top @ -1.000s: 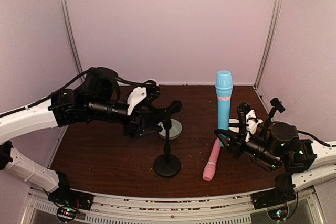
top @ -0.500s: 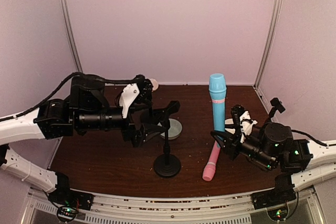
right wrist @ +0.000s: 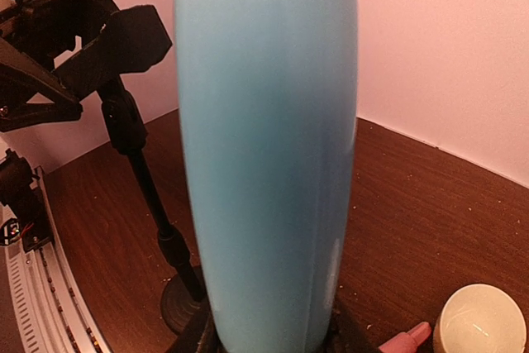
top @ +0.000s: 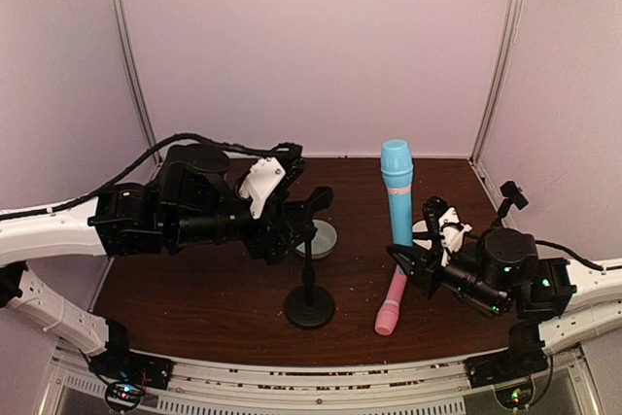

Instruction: Attach the microphones to the stand

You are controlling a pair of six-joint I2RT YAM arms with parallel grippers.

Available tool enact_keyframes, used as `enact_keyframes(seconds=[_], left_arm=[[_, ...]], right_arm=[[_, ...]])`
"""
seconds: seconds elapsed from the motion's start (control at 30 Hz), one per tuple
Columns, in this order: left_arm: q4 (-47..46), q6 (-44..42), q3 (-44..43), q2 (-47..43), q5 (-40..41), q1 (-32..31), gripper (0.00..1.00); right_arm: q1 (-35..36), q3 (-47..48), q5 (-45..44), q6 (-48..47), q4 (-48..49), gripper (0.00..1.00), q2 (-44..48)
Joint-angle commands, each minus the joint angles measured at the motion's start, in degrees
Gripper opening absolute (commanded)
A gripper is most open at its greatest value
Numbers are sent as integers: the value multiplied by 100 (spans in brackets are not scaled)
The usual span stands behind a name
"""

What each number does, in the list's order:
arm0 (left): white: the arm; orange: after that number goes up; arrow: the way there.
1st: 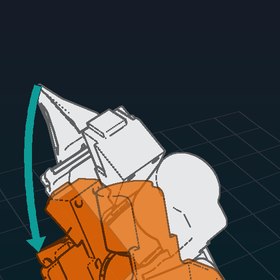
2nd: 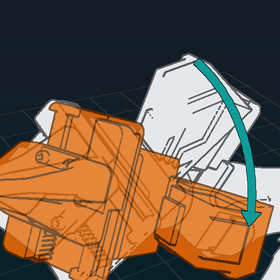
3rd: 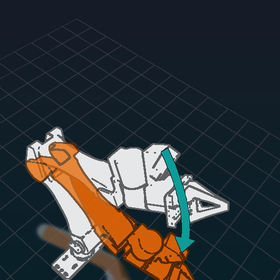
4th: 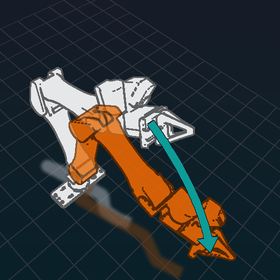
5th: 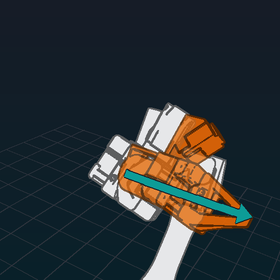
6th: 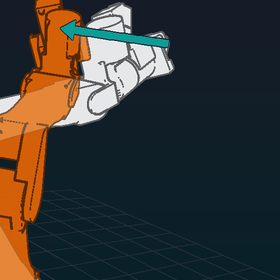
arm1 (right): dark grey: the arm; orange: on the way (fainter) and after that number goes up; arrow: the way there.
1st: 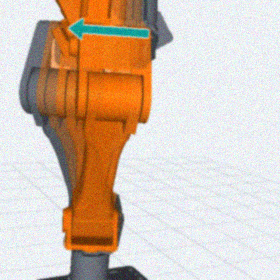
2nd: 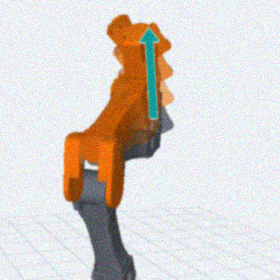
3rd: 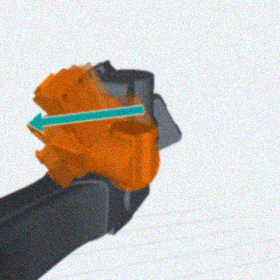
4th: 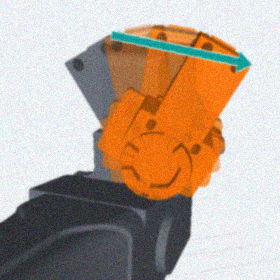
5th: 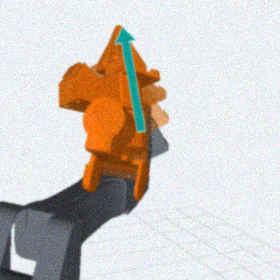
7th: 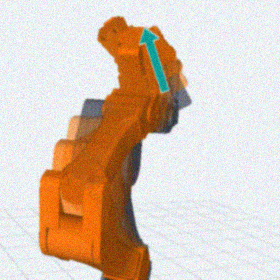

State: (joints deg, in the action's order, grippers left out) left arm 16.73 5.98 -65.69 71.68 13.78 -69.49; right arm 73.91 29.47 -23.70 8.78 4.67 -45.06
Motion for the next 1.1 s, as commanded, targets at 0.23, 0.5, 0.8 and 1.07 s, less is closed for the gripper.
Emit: enact_keyframes(seconds=[0.23, 0.5, 0.8, 1.07], left_arm=[[30, 194, -416, 210, -101, -20, 68], [236, 151, -439, 217, -311, -12, 12], [-101, -984, -5, -99, -1791, 241, 0], [-384, -1519, 117, -183, -3473, 498, 0]], right_arm=[[-34, 1, 75, 37, 201, 0, 116], [-43, -45, 71, 18, 193, 0, 161], [-119, -308, 490, -637, 814, 0, 201], [-131, -38, 1343, -1209, 1524, 0, -819]])
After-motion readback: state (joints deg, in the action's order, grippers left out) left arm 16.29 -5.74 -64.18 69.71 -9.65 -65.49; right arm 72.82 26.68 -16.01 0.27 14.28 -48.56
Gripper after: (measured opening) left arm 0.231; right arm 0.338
